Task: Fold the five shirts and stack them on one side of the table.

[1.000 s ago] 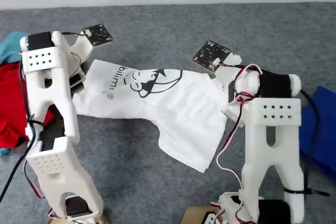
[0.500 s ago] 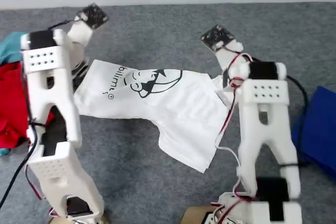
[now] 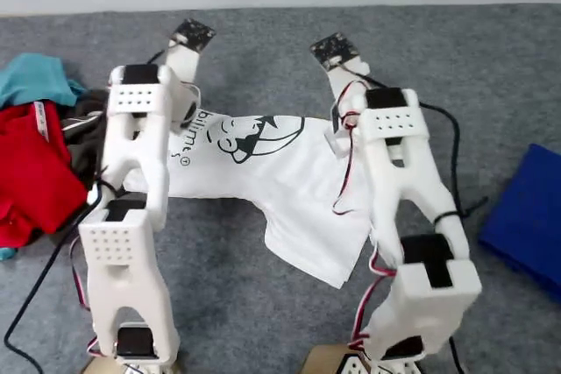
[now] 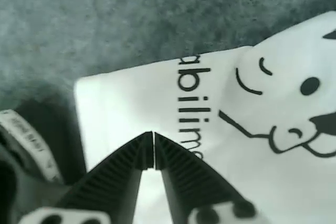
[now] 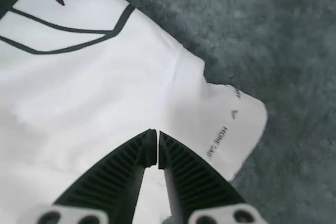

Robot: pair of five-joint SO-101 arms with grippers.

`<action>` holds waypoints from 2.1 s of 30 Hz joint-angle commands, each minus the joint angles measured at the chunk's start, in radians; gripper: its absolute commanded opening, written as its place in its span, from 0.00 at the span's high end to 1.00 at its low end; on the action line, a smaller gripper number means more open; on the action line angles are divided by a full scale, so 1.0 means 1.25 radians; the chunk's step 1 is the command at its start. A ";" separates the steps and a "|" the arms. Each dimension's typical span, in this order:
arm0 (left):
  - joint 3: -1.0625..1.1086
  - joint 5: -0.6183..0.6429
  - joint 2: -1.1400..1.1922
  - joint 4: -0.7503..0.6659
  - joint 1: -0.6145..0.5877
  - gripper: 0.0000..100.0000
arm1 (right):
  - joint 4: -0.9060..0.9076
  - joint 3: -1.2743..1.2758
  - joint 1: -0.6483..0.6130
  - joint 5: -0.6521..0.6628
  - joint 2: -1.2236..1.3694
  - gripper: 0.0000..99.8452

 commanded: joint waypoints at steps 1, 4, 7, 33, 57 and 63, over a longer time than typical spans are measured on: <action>-0.012 0.011 0.017 -0.021 0.016 0.99 | -0.040 -0.037 0.001 -0.007 0.037 0.99; -0.012 0.014 0.047 -0.047 0.010 0.99 | -0.062 -0.037 0.019 -0.005 0.083 0.99; -0.012 0.015 0.063 -0.081 -0.006 0.99 | -0.075 -0.041 0.045 -0.004 0.122 0.99; -0.711 0.015 0.280 0.286 -0.023 0.99 | -0.069 -0.119 0.123 0.070 0.217 0.99; -0.407 0.070 0.284 0.090 -0.059 0.92 | -0.048 -0.119 0.137 0.071 0.199 0.99; -0.406 0.068 0.284 0.095 -0.107 0.92 | -0.048 -0.128 0.191 0.071 0.215 0.99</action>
